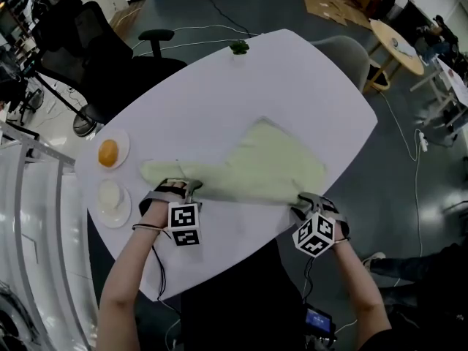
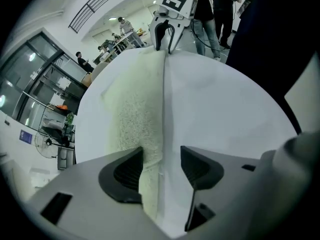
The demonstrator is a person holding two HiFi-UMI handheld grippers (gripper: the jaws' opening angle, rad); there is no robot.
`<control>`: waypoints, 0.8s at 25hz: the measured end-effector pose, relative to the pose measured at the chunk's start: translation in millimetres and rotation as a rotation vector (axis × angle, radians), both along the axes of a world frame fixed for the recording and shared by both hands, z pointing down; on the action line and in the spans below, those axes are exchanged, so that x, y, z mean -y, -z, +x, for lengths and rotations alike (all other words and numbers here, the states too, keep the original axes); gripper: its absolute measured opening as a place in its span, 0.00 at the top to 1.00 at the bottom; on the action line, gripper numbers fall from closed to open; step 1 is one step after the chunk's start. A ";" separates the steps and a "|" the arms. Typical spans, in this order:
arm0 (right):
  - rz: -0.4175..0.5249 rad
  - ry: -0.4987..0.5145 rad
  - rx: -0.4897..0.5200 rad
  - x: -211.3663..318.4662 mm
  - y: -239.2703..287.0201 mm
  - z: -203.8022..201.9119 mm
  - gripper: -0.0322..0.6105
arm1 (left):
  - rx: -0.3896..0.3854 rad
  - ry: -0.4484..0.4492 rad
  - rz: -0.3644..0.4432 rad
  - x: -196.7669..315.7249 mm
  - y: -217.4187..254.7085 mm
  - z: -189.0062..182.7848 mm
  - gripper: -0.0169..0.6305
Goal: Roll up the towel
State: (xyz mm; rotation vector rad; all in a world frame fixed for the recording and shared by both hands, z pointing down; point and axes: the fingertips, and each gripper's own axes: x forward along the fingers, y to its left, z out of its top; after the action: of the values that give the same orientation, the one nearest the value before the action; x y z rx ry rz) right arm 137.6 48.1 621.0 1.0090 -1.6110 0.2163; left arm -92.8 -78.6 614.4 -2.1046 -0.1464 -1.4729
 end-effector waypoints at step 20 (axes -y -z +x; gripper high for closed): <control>0.007 0.120 -0.067 5.1 26.8 12.6 0.88 | 0.079 0.006 0.029 18.0 8.9 5.8 0.89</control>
State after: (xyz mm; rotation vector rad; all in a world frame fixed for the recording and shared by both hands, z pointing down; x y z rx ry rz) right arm 150.1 42.9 594.2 0.9122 -1.6057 0.0942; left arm -87.0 -96.6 605.4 -2.0261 -0.1477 -1.5532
